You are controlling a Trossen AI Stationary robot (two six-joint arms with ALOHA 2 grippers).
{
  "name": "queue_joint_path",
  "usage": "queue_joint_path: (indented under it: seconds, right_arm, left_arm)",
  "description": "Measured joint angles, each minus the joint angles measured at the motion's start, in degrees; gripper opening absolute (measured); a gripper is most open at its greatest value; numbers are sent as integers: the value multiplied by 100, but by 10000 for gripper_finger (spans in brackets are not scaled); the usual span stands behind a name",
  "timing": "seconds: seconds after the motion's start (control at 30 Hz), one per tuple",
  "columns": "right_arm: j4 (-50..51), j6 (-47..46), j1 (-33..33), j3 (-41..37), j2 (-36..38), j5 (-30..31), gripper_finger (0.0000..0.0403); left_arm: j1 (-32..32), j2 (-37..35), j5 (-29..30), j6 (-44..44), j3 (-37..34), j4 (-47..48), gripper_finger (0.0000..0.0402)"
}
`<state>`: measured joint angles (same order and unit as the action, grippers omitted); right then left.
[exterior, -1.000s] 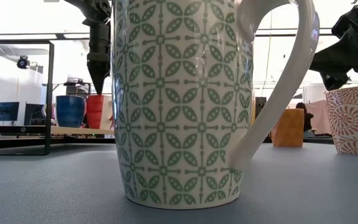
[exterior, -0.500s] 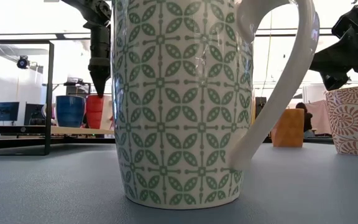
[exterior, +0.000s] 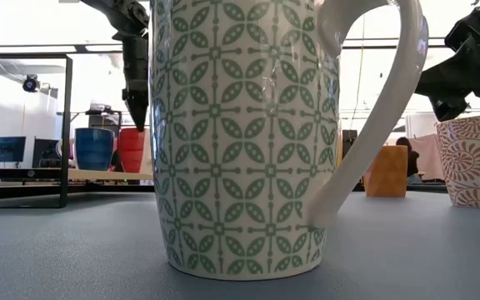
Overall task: Place coffee mugs
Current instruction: Put the red mug on the shelf, then put the red patterned mug on the shelf
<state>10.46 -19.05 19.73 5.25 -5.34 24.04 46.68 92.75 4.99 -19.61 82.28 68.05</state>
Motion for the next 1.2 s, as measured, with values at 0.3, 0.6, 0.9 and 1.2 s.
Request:
queue_joint_path:
  seconds: [0.3, 0.6, 0.9, 1.2]
  right_arm:
    - [0, 0, 0, -1, 0, 0, 57]
    - [-2, 0, 0, 0, 0, 0, 57]
    - [0, 0, 0, -1, 0, 1, 57]
    - [0, 0, 0, -1, 0, 1, 57]
  left_arm:
    - [70, 0, 4, 39, 0, 7, 2]
    - [68, -7, 2, 393, 64, 294, 13]
    - [61, -168, 0, 379, 140, 227, 26]
    - [-88, -376, -304, 391, 133, 290, 27]
